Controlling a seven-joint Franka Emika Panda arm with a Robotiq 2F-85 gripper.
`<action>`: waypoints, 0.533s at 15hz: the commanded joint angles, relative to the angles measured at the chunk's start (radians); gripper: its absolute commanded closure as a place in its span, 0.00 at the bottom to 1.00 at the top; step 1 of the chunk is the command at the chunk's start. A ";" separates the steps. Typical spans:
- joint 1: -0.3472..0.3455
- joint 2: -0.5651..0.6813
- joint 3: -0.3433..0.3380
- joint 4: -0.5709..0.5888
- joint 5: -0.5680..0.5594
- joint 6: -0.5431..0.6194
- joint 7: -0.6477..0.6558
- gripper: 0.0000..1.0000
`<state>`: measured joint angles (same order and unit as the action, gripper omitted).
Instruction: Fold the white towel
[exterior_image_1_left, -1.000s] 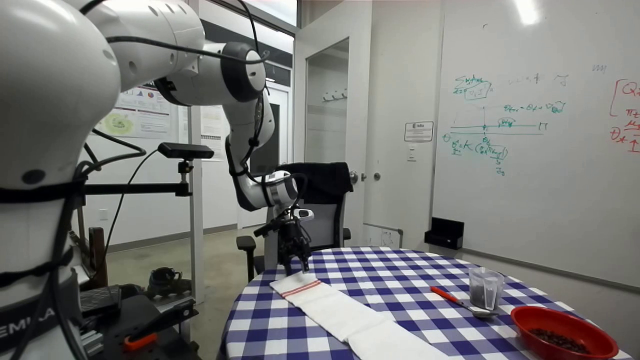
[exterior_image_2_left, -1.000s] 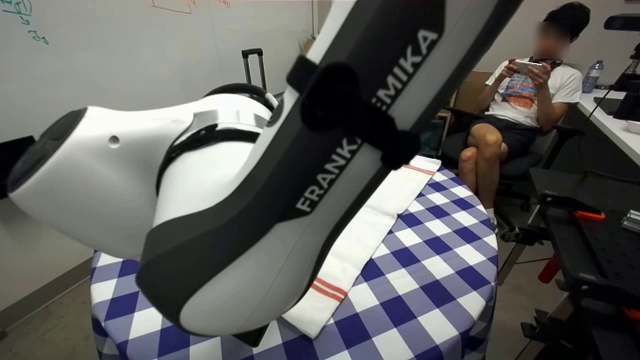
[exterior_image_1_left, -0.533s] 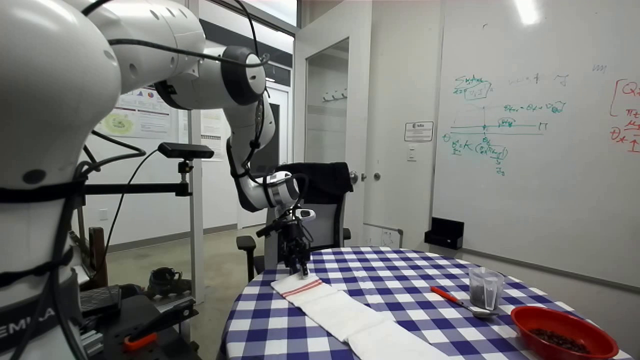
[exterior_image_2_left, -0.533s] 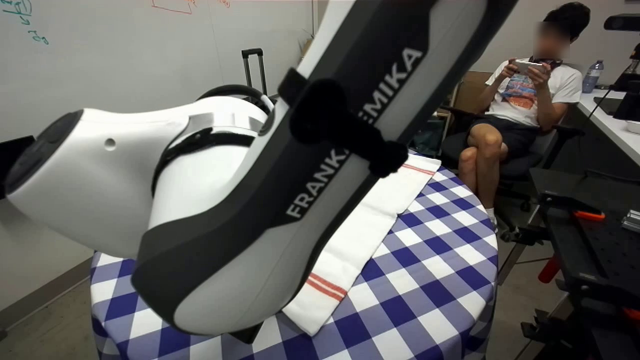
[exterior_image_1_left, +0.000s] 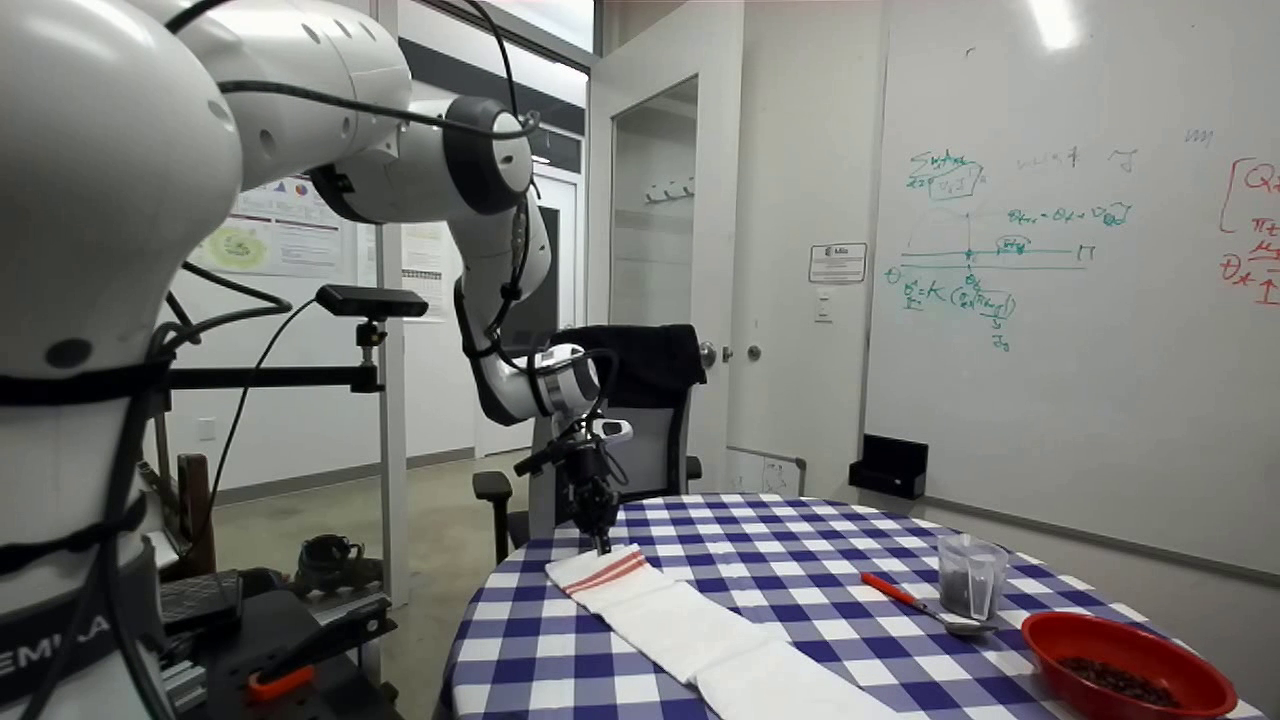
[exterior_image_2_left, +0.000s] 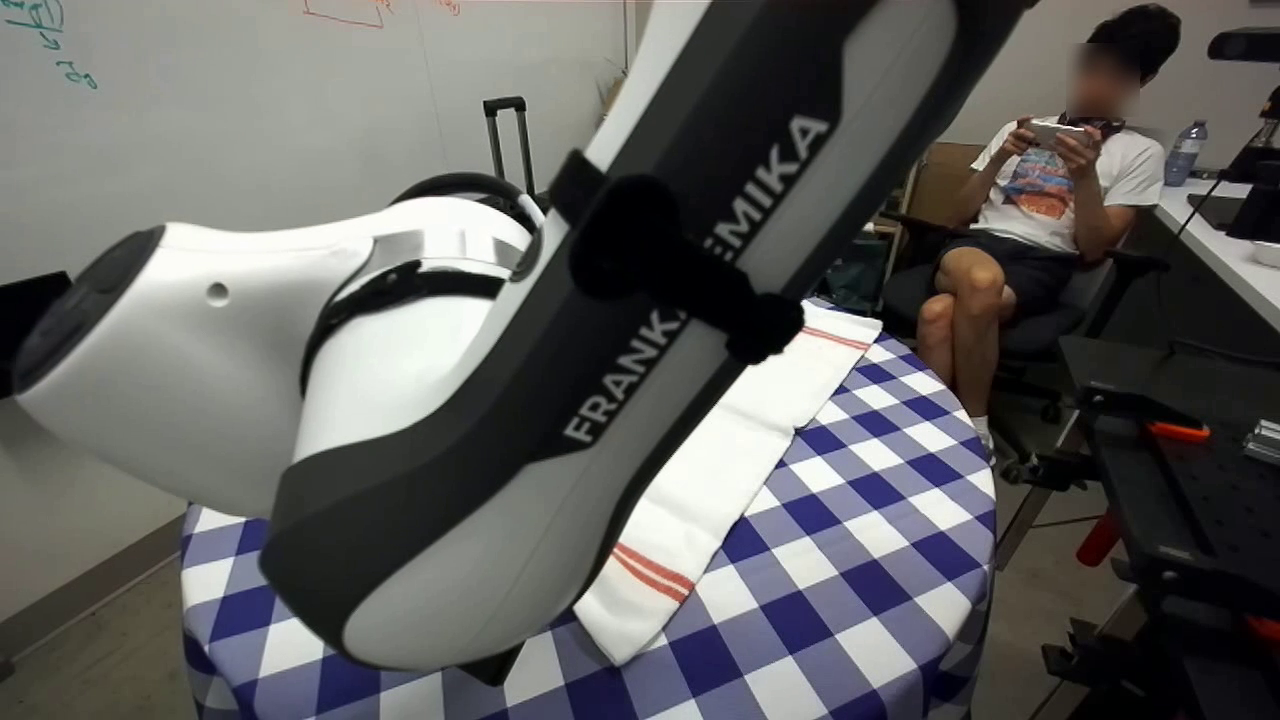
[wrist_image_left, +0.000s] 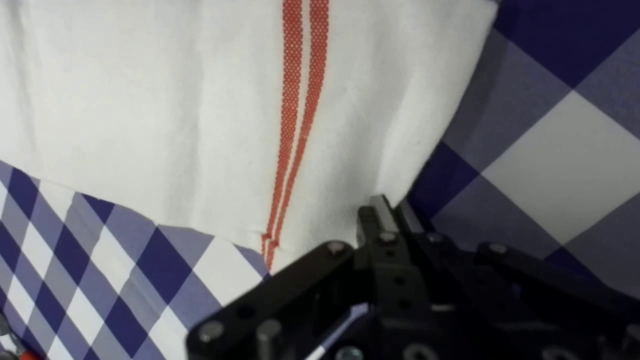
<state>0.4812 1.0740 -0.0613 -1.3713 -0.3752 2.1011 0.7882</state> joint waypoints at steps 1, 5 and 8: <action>0.015 -0.016 -0.006 0.008 0.005 -0.011 -0.008 0.99; 0.027 -0.085 -0.013 -0.029 -0.011 0.011 -0.002 0.99; 0.030 -0.134 -0.018 -0.043 -0.027 0.015 0.002 0.99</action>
<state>0.4963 1.0046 -0.0630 -1.3729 -0.3857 2.1061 0.7881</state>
